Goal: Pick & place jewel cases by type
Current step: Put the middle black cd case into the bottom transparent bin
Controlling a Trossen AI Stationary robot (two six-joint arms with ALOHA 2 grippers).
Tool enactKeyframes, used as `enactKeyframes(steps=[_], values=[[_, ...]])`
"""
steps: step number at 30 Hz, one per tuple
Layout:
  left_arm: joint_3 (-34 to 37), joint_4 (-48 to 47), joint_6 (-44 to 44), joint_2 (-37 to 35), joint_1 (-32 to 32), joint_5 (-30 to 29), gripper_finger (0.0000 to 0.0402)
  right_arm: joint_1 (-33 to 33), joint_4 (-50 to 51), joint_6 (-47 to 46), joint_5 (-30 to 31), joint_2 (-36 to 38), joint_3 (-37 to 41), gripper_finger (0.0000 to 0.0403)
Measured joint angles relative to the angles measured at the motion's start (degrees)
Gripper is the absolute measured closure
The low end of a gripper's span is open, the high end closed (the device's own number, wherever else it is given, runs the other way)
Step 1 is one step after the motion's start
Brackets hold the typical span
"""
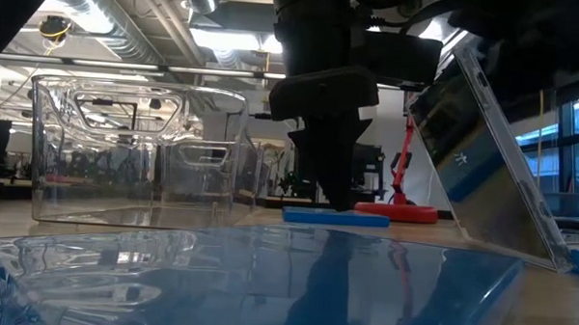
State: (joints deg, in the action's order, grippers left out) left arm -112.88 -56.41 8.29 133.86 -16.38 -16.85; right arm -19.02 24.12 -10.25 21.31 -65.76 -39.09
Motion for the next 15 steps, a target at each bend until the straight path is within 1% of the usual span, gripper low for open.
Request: enactKeyframes(steps=[2,5,7,12,15], values=[[0.0,0.1,-0.5,0.0,0.0,0.3,0.0398,2.7,0.6,4.7,-5.4,0.2,0.0,0.0148],[0.0,0.1,-1.4,0.0,0.0,1.6,0.0398,8.0,0.5,10.4,-19.1,0.8,0.0,0.0148],[0.0,0.1,-1.6,0.0,0.0,1.7,0.0398,11.6,0.5,13.8,-26.6,1.3,0.0,0.0148],[0.0,0.1,-3.0,0.0,0.0,1.8,0.0398,20.1,-2.0,20.1,-38.9,1.9,0.0,0.0148],[0.0,0.1,-3.8,0.0,0.0,1.8,0.0398,24.3,-4.7,22.6,-47.6,1.0,0.0,0.0148]])
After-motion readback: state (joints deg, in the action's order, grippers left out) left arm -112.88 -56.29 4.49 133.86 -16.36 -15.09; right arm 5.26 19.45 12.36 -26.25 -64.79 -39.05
